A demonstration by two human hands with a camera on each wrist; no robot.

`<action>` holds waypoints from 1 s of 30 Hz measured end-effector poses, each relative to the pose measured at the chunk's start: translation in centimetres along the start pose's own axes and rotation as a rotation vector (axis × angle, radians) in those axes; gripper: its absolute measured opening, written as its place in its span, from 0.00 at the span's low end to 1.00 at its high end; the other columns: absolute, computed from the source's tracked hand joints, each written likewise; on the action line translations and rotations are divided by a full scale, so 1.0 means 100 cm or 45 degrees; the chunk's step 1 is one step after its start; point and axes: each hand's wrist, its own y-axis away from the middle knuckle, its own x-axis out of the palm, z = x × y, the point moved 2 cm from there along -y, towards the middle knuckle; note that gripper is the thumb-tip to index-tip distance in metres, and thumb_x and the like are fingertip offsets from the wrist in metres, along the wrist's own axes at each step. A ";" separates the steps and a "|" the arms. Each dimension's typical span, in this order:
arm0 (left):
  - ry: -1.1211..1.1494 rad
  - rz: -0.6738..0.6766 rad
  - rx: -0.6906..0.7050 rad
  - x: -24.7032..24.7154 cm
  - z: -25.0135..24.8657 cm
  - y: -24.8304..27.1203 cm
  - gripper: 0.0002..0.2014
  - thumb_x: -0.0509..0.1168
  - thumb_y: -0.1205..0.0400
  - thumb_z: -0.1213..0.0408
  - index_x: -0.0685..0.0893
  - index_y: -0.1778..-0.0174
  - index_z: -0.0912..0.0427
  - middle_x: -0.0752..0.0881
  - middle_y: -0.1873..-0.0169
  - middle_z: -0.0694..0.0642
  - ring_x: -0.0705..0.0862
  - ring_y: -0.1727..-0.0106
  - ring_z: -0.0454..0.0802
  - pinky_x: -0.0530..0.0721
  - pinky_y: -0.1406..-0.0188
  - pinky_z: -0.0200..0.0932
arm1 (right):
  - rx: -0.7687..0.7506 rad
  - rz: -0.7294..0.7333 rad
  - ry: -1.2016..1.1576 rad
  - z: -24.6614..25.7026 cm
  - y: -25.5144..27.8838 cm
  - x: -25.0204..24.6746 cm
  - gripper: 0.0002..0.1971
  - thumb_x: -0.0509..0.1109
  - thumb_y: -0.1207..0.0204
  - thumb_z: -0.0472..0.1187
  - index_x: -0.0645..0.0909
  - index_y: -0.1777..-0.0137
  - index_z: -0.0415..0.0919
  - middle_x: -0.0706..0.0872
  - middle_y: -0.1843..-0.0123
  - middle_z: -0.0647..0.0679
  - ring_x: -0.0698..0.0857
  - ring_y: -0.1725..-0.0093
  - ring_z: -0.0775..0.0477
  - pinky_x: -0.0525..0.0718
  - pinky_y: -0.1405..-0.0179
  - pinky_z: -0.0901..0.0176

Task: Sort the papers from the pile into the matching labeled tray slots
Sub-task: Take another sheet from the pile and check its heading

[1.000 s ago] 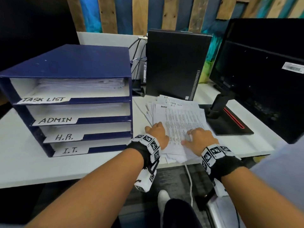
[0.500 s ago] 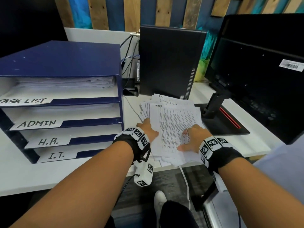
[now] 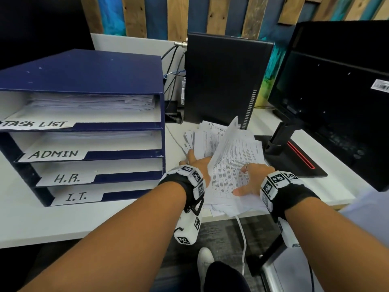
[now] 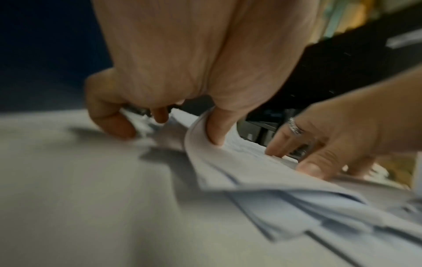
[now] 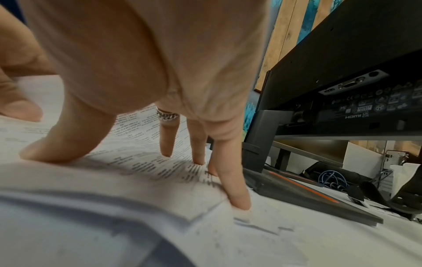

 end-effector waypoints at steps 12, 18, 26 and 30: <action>-0.128 0.116 -0.082 0.001 -0.046 0.002 0.38 0.58 0.19 0.71 0.54 0.17 0.34 0.34 0.15 0.61 0.41 0.17 0.78 0.52 0.20 0.75 | 0.000 -0.023 0.033 0.001 -0.001 0.002 0.45 0.80 0.38 0.70 0.73 0.25 0.49 0.80 0.26 0.49 0.81 0.30 0.43 0.78 0.28 0.47; -0.022 -0.042 -0.173 -0.014 -0.042 -0.013 0.28 0.57 0.18 0.65 0.65 0.20 0.43 0.50 0.16 0.65 0.55 0.19 0.72 0.59 0.21 0.69 | -0.012 0.016 0.062 0.002 -0.001 -0.001 0.42 0.78 0.35 0.69 0.72 0.26 0.47 0.80 0.28 0.49 0.80 0.30 0.43 0.74 0.28 0.49; 0.216 -0.295 0.014 -0.007 -0.047 -0.013 0.24 0.59 0.22 0.76 0.75 0.30 0.53 0.70 0.30 0.59 0.75 0.35 0.61 0.76 0.31 0.59 | -0.021 -0.023 0.032 0.004 0.005 -0.002 0.40 0.78 0.32 0.67 0.72 0.26 0.47 0.80 0.28 0.49 0.79 0.29 0.43 0.71 0.26 0.48; 0.428 -0.325 0.064 -0.010 -0.056 -0.008 0.46 0.65 0.20 0.77 0.44 0.14 0.50 0.74 0.33 0.63 0.83 0.41 0.60 0.81 0.44 0.45 | -0.029 -0.025 0.010 0.006 0.010 -0.004 0.40 0.77 0.31 0.65 0.71 0.24 0.46 0.80 0.27 0.49 0.79 0.27 0.43 0.69 0.24 0.47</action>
